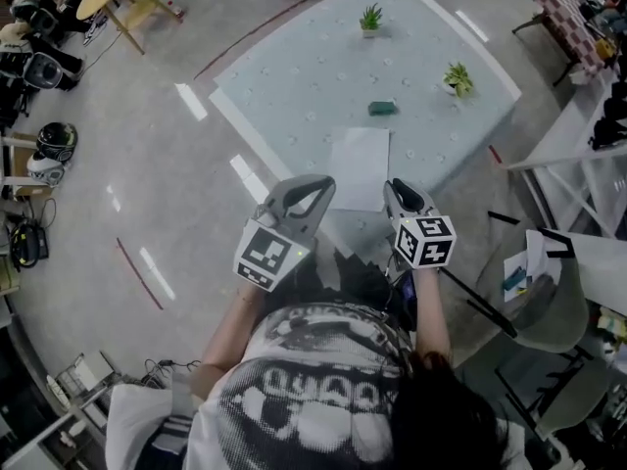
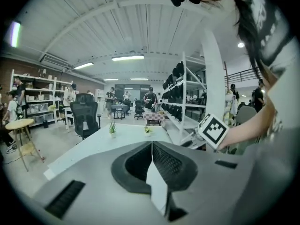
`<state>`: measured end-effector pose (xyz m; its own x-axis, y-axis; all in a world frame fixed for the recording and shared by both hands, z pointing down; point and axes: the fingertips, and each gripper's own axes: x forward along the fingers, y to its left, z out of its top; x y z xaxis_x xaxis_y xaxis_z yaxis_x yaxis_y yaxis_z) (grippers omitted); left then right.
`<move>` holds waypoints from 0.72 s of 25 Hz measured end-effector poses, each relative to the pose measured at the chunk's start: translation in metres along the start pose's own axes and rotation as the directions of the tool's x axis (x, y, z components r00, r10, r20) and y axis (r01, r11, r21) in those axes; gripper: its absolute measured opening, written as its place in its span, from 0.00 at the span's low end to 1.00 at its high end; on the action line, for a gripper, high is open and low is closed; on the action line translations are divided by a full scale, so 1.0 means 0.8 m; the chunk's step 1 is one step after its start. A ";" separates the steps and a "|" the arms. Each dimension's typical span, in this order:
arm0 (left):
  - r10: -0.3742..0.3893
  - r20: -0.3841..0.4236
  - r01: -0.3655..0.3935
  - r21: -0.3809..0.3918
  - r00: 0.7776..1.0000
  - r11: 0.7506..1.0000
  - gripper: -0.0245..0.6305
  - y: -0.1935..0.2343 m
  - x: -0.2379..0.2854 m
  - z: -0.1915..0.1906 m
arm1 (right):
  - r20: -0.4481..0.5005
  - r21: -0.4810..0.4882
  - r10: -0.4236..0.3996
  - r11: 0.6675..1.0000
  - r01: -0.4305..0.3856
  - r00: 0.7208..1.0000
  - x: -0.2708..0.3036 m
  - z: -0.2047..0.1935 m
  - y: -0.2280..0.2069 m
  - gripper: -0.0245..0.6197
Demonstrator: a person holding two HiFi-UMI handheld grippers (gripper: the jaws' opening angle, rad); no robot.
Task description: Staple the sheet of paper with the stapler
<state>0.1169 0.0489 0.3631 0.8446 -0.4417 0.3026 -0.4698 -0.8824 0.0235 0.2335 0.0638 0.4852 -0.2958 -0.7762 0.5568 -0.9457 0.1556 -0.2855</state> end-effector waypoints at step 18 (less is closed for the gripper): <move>0.223 -0.066 -0.224 -0.014 0.973 0.974 0.04 -0.008 0.025 0.003 | -0.231 -0.014 0.048 0.999 -0.053 0.972 0.134 -0.027 -0.088 0.20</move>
<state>0.1374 0.0455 0.3667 0.6997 -0.6157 0.3624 -0.6510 -0.7584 -0.0317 0.2659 -0.0168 0.5819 -0.3639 -0.6055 0.7078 -0.9306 0.2046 -0.3034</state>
